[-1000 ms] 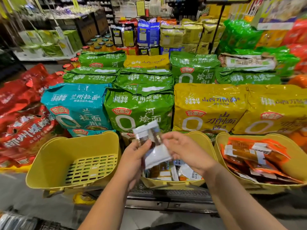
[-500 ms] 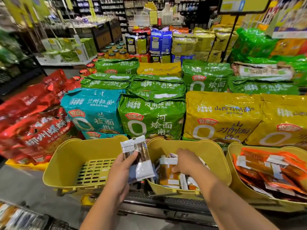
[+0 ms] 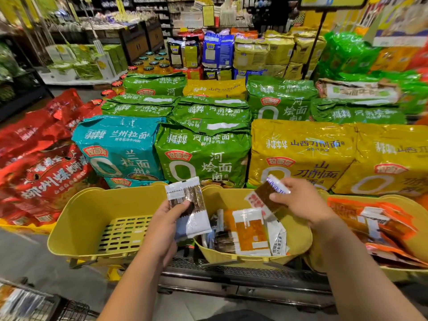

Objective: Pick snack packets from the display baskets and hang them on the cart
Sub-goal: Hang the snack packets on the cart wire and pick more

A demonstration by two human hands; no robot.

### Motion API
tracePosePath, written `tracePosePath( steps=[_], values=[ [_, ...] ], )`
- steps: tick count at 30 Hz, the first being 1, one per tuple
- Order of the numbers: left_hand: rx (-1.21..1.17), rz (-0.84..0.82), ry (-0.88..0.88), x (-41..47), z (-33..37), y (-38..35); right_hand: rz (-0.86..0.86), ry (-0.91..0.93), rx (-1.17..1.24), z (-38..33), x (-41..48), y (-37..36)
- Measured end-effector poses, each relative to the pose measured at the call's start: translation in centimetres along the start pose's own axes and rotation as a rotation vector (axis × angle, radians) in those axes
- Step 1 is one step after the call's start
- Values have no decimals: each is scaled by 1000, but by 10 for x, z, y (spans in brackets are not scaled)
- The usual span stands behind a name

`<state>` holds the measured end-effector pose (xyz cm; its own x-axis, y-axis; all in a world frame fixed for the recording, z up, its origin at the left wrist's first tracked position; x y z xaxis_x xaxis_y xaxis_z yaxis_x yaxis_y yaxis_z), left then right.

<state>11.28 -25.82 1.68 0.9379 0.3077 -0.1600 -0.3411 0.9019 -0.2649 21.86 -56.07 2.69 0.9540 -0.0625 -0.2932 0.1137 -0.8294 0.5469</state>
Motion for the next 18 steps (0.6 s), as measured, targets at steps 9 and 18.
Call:
tracePosePath(
  steps=[9, 18],
  values=[
    [32, -299, -8, 0, 1, -53, -240, 192, 300, -60, -43, -3],
    [86, -189, -41, 11, -1, -23, -157, 101, 58, -38, -22, -27]
  ],
)
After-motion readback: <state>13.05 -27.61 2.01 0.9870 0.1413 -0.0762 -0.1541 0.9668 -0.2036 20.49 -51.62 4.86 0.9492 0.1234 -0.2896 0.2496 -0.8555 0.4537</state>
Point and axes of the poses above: each hand's wrist, its own x-axis towards the middle knuckle, its own y-axis out of the back of the hand, z = x × y, the point moved 8 cm from there along x, towards the middle knuckle, and after that the axes turned 10 degrees about -y, right-handed, at the moved point
